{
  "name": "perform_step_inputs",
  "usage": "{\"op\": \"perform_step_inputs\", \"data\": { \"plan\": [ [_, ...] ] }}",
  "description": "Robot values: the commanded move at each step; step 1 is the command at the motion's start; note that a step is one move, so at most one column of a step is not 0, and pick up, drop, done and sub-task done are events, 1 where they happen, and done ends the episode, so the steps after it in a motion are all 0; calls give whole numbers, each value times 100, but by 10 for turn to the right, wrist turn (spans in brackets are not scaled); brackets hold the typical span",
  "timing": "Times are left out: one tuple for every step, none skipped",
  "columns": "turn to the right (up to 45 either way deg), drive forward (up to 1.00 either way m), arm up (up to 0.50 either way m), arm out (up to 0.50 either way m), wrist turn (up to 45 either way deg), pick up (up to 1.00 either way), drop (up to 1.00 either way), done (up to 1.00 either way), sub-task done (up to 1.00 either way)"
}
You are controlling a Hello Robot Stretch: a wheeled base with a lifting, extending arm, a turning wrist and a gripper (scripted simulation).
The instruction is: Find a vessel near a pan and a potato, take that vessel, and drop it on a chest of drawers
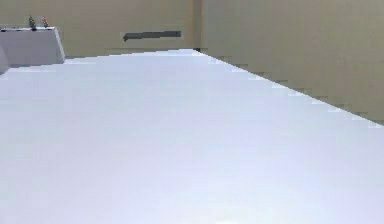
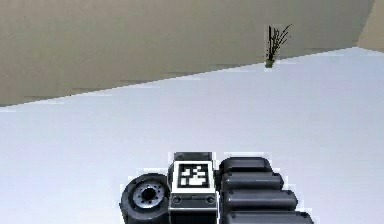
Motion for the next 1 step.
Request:
{"op": "perform_step_inputs", "data": {
  "plan": [
    [0,100,0,0,0,0,0,0,0]
  ]
}}
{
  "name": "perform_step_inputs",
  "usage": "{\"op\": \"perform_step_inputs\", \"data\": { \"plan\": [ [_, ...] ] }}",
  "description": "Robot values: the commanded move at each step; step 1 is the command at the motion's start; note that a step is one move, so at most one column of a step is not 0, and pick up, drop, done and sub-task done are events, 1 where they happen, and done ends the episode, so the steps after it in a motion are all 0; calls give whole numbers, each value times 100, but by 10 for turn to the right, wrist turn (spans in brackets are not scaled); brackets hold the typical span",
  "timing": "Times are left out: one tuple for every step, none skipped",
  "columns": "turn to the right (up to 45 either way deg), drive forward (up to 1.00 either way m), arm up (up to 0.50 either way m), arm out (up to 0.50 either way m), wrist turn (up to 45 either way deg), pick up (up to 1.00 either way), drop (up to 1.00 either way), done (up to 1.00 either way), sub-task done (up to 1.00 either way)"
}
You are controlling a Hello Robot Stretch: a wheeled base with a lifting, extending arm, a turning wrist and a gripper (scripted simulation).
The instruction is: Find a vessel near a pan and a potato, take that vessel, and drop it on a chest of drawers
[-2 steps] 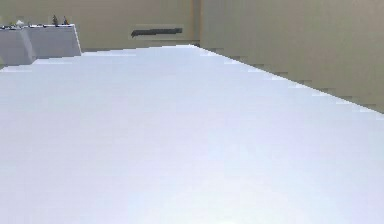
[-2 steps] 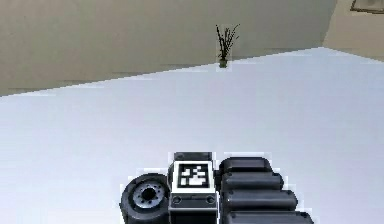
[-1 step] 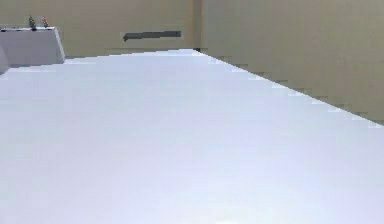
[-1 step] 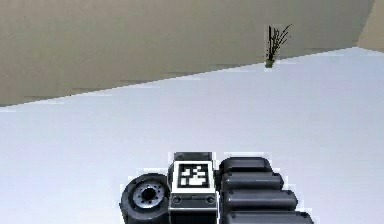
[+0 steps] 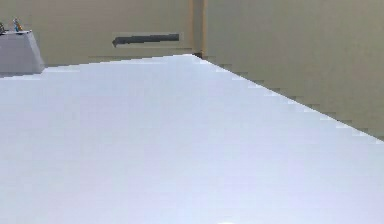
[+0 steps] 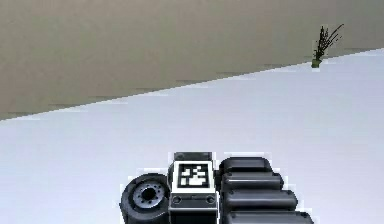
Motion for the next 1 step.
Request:
{"op": "perform_step_inputs", "data": {
  "plan": [
    [0,100,0,0,0,0,0,0,0]
  ]
}}
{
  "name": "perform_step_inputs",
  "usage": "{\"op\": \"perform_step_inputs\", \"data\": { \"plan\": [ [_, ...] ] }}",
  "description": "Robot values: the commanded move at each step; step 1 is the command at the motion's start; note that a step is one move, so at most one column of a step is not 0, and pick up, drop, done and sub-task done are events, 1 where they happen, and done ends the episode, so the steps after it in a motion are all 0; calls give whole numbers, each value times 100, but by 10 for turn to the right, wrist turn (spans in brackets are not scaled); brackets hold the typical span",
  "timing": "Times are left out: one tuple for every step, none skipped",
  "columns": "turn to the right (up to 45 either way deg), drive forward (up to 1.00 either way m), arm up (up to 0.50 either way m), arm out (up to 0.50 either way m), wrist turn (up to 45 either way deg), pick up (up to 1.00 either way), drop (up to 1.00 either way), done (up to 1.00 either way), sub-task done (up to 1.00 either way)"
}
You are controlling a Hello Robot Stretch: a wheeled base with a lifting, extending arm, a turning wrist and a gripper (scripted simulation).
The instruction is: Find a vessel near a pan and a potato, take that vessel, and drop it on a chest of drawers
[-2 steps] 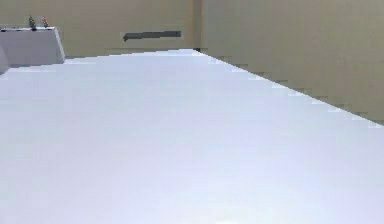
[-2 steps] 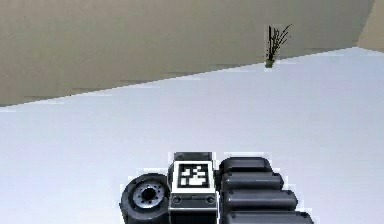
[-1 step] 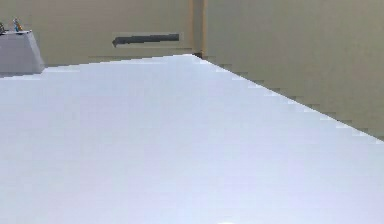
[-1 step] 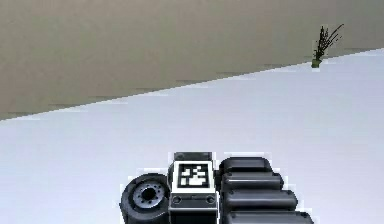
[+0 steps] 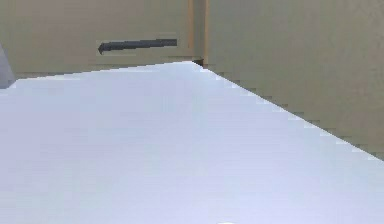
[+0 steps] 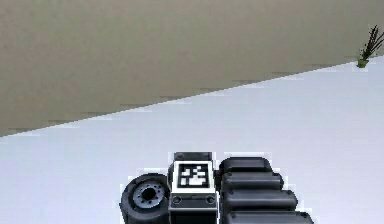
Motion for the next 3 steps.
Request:
{"op": "perform_step_inputs", "data": {
  "plan": [
    [0,100,0,0,0,0,0,0,0],
    [0,100,0,0,0,0,0,0,0],
    [0,100,0,0,0,0,0,0,0]
  ]
}}
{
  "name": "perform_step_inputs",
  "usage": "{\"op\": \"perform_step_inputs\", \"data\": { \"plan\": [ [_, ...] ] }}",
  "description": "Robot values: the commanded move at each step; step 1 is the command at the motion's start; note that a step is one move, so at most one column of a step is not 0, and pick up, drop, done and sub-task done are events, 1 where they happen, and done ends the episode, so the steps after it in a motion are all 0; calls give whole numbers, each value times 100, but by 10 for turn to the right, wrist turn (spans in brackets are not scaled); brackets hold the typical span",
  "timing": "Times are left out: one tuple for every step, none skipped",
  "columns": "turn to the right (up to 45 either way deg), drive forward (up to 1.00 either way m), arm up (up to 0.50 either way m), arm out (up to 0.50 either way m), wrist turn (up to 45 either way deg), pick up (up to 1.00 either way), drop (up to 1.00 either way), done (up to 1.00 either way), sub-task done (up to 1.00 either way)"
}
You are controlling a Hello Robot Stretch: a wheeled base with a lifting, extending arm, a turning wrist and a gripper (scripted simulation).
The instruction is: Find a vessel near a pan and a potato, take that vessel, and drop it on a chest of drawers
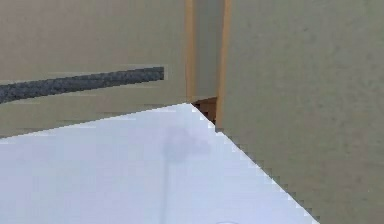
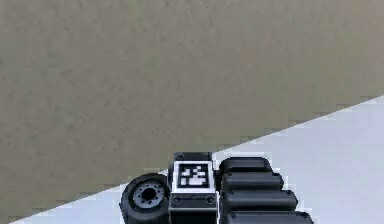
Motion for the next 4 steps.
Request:
{"op": "perform_step_inputs", "data": {
  "plan": [
    [0,100,0,0,0,0,0,0,0],
    [30,0,0,0,0,0,0,0,0],
    [0,100,0,0,0,0,0,0,0],
    [0,20,0,0,0,0,0,0,0]
  ]
}}
